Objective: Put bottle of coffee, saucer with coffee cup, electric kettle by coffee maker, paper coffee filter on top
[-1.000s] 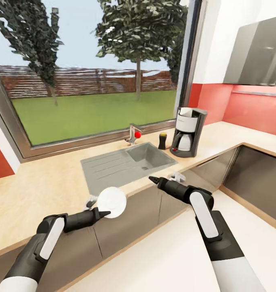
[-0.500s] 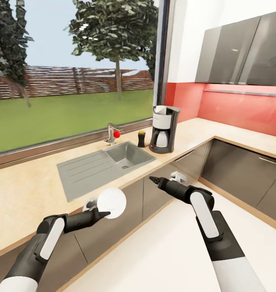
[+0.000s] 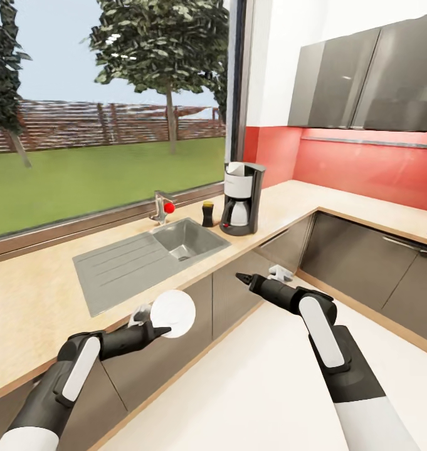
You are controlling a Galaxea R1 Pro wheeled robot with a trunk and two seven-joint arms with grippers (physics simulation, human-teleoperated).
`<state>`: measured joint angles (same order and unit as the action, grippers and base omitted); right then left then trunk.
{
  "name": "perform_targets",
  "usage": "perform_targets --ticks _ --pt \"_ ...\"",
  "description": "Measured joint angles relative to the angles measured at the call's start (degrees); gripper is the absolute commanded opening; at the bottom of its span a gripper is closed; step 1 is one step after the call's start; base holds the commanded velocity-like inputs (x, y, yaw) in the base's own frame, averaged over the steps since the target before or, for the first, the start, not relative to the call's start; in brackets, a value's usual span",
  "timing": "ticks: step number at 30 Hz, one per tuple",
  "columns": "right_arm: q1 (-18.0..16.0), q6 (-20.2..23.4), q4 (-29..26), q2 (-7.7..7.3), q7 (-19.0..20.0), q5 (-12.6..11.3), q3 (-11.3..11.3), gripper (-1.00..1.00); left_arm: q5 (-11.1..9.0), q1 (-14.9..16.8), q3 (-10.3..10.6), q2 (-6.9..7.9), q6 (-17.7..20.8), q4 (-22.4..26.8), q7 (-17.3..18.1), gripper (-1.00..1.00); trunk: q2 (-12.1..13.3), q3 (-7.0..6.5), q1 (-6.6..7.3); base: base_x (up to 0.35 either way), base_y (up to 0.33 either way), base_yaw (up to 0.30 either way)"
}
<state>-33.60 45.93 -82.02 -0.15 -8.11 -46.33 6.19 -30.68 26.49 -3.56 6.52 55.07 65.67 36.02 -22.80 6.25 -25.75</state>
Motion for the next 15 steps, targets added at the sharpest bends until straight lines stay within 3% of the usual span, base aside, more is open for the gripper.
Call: perform_targets --ticks 3,9,13,15 --pt "0.0 0.0 0.0 0.0 0.0 0.0 0.0 1.0 0.0 0.0 0.0 0.06 0.0 0.0 0.0 -1.0 0.0 0.0 0.0 0.0 0.0 -0.124" --pt "0.0 0.1 0.9 0.0 -0.1 0.2 -0.1 1.0 0.1 0.0 0.0 -0.05 0.0 -0.1 0.0 -1.0 0.0 0.0 0.0 0.0 0.0 -0.279" --pt "0.0 -0.9 10.7 0.16 -0.1 0.9 0.1 1.0 0.1 0.0 0.0 0.02 0.0 -0.1 0.0 -1.0 0.0 0.01 0.0 0.0 0.0 -0.299" --pt "0.0 -5.3 17.5 0.51 -0.2 3.8 0.9 1.0 -0.1 0.0 0.0 0.0 0.0 -0.1 0.0 -1.0 0.0 0.01 0.0 0.0 0.0 -0.3"
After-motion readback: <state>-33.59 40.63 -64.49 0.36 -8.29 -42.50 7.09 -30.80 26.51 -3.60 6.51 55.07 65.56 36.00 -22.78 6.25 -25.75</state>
